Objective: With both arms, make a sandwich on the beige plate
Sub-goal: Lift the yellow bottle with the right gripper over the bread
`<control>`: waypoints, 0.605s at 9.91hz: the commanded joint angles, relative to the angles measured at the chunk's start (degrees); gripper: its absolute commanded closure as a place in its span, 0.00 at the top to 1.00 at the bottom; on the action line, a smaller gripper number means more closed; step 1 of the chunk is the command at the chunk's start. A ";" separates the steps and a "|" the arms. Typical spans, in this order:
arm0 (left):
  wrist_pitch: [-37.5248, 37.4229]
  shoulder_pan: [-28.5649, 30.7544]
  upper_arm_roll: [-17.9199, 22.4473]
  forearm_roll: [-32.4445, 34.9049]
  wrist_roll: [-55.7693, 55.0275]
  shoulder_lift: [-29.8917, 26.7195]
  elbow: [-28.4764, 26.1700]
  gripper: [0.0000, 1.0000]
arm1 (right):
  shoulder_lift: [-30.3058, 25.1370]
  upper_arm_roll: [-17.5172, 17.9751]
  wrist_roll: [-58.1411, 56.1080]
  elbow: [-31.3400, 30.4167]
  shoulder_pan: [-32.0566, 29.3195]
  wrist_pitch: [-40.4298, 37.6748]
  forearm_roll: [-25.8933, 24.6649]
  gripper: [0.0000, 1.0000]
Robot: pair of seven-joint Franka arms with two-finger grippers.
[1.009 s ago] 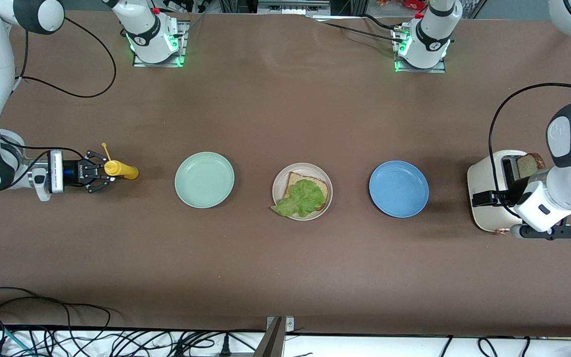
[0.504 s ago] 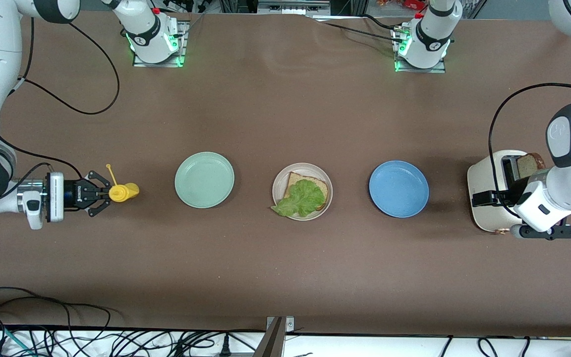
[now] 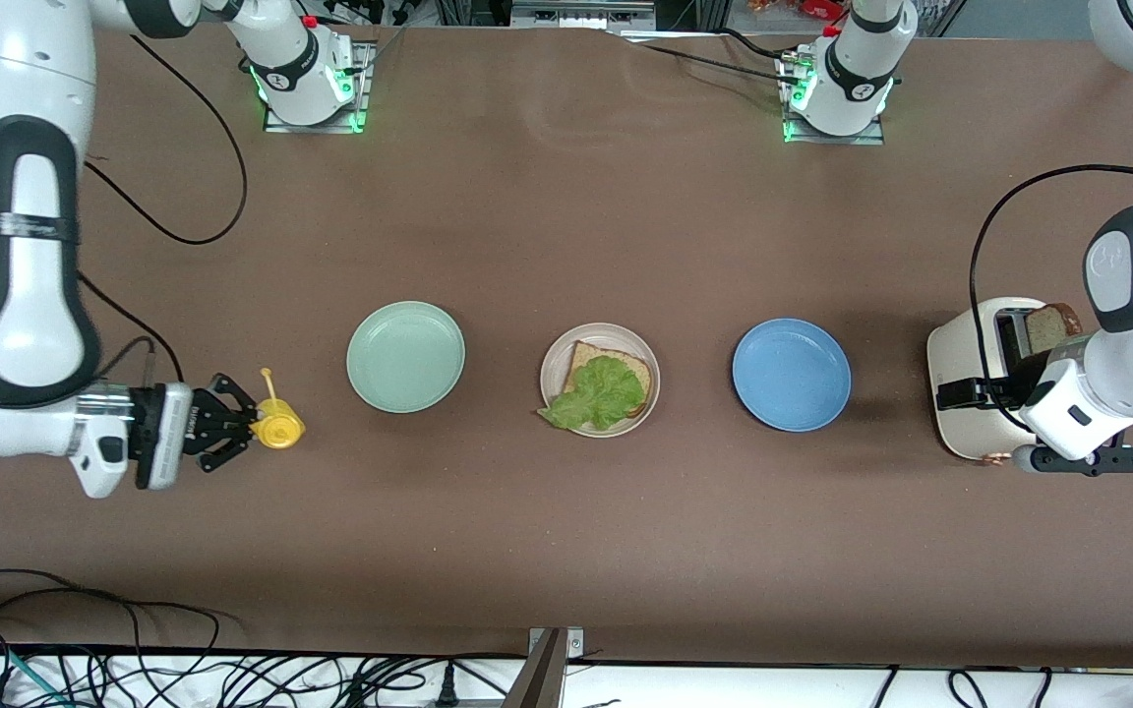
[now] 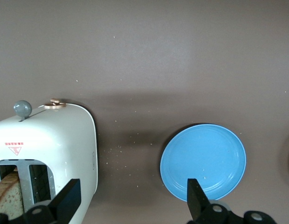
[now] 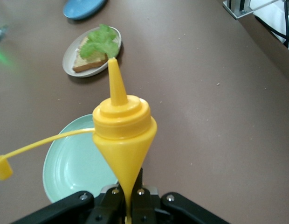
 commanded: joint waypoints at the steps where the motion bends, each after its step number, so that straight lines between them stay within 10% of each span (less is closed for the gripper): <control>1: -1.45 0.57 -0.11 2.61 -0.09 -0.74 -0.70 1.00 | -0.41 -0.48 9.02 2.52 4.05 2.23 -5.82 0.00; 6: -4.35 5.91 -0.29 9.21 7.43 -2.66 -4.11 1.00 | -0.41 -0.48 33.26 4.29 16.87 11.90 -24.52 0.00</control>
